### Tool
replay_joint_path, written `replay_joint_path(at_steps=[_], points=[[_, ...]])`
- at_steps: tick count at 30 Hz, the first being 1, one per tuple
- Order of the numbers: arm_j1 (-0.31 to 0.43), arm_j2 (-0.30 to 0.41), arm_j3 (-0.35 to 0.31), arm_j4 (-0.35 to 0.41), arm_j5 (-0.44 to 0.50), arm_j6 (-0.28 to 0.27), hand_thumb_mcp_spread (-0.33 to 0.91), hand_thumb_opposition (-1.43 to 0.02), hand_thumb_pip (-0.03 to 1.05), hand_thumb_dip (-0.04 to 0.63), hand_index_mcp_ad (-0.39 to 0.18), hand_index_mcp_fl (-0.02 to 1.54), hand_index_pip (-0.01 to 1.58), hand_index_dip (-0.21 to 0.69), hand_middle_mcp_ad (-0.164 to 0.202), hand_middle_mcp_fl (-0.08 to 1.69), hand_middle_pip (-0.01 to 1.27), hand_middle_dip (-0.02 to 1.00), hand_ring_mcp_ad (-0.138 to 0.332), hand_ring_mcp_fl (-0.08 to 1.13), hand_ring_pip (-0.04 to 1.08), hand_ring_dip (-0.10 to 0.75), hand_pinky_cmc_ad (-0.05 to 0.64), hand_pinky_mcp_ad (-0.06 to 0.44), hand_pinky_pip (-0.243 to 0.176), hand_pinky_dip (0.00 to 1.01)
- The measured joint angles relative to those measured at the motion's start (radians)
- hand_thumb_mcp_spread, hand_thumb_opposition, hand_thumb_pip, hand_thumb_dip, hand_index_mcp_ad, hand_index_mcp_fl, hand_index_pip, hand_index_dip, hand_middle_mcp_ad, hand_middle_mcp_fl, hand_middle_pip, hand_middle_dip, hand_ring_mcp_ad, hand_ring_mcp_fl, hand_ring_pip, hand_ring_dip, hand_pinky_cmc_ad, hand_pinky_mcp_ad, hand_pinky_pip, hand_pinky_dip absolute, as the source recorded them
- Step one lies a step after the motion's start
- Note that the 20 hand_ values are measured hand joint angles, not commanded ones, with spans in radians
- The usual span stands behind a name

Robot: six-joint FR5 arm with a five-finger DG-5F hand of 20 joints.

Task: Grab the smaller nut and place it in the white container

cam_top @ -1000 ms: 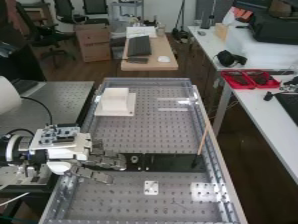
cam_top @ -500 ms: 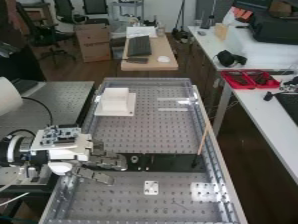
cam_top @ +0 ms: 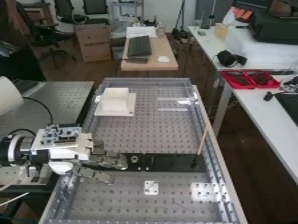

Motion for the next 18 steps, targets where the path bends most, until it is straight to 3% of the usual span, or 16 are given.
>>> replay_joint_path(at_steps=[18], points=[[0.006,0.026,0.011,-0.028,-0.011,-0.015,0.48,-0.84,0.59,0.255,-0.171,0.22,1.5,0.218,0.073,0.14,0.13,0.2,0.112,0.0,0.09,0.082,0.347,0.278,0.017,0.2]])
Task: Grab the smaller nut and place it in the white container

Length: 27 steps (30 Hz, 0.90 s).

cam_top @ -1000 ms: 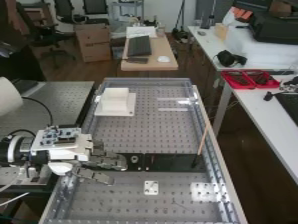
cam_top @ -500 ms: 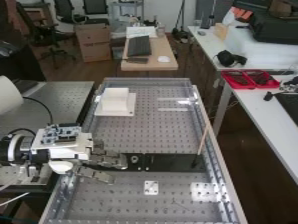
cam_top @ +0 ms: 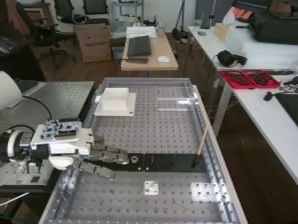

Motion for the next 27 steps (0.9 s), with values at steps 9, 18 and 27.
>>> replay_joint_path(at_steps=[9,18,27], points=[[0.022,0.056,0.003,-0.056,-0.01,-0.018,0.48,-0.84,0.59,0.255,-0.173,0.23,1.5,0.218,0.072,0.17,0.13,0.2,0.108,0.0,0.1,0.087,0.349,0.278,0.021,0.2],[0.082,0.129,0.001,-0.14,0.005,-0.048,0.48,-0.84,0.59,0.253,-0.175,0.23,1.5,0.218,0.072,0.17,0.13,0.2,0.108,0.0,0.1,0.087,0.333,0.276,0.017,0.19],[0.187,0.194,-0.018,-0.202,0.05,-0.072,0.48,-0.84,0.59,0.253,-0.173,0.23,1.5,0.218,0.056,0.17,0.13,0.2,0.103,0.0,0.1,0.087,0.332,0.278,0.023,0.19]])
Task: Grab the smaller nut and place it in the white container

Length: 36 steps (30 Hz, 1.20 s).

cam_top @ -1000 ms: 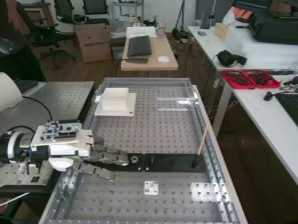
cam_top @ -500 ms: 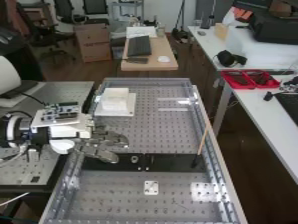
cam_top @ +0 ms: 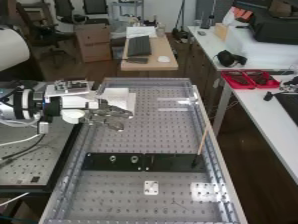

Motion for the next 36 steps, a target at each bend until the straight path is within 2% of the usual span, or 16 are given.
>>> replay_joint_path(at_steps=[10,20,36], points=[[0.156,0.062,-0.038,-0.008,0.068,0.04,0.48,-0.84,0.59,0.253,-0.173,0.23,1.5,0.218,0.056,0.17,0.13,0.21,0.103,0.0,0.1,0.087,0.33,0.274,0.035,0.2],[0.281,0.075,-0.056,0.005,0.098,0.082,0.48,-0.84,0.59,0.253,-0.173,0.23,1.5,0.218,0.056,0.17,0.13,0.21,0.103,0.0,0.1,0.087,0.328,0.276,0.035,0.2],[0.383,0.037,-0.034,0.026,0.103,0.127,0.48,-0.84,0.59,0.253,-0.173,0.23,1.5,0.218,0.056,0.19,0.13,0.21,0.106,0.01,0.1,0.087,0.328,0.278,0.035,0.2]])
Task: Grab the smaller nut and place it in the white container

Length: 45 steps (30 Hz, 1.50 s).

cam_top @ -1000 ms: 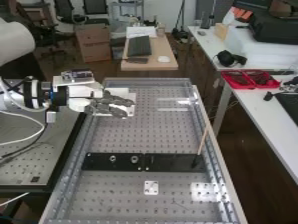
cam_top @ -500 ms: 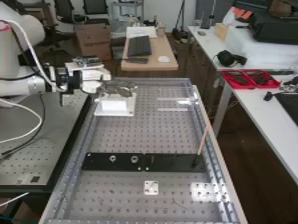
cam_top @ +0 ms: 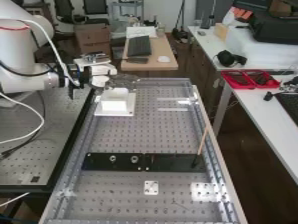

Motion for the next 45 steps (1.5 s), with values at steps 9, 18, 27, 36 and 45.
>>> replay_joint_path(at_steps=[9,18,27,36,45], points=[[0.032,-0.024,0.017,0.009,-0.01,0.019,0.48,-0.84,0.59,0.253,-0.173,0.23,1.5,0.218,0.059,0.19,0.13,0.21,0.103,0.01,0.1,0.087,0.328,0.278,0.035,0.2],[0.061,-0.052,0.027,0.026,-0.012,0.038,0.48,-0.84,0.59,0.253,-0.173,0.23,1.5,0.218,0.059,0.19,0.13,0.21,0.103,0.01,0.1,0.087,0.328,0.278,0.035,0.2],[0.077,-0.076,0.046,-0.005,0.006,0.027,0.48,-0.84,0.6,0.257,-0.18,0.07,1.37,0.204,0.056,0.16,0.13,0.21,0.103,0.01,0.1,0.087,0.328,0.278,0.035,0.2],[0.074,-0.074,0.051,-0.015,0.024,0.033,0.47,-0.84,0.62,0.253,-0.185,0.02,1.28,0.161,0.058,0.14,0.13,0.21,0.106,0.01,0.1,0.087,0.328,0.278,0.035,0.23],[-0.007,0.021,0.122,-0.094,0.059,0.07,0.44,-0.84,0.63,0.253,-0.188,0.02,1.27,0.14,0.063,0.14,0.13,0.21,0.108,0.01,0.1,0.086,0.328,0.278,0.016,0.24]])
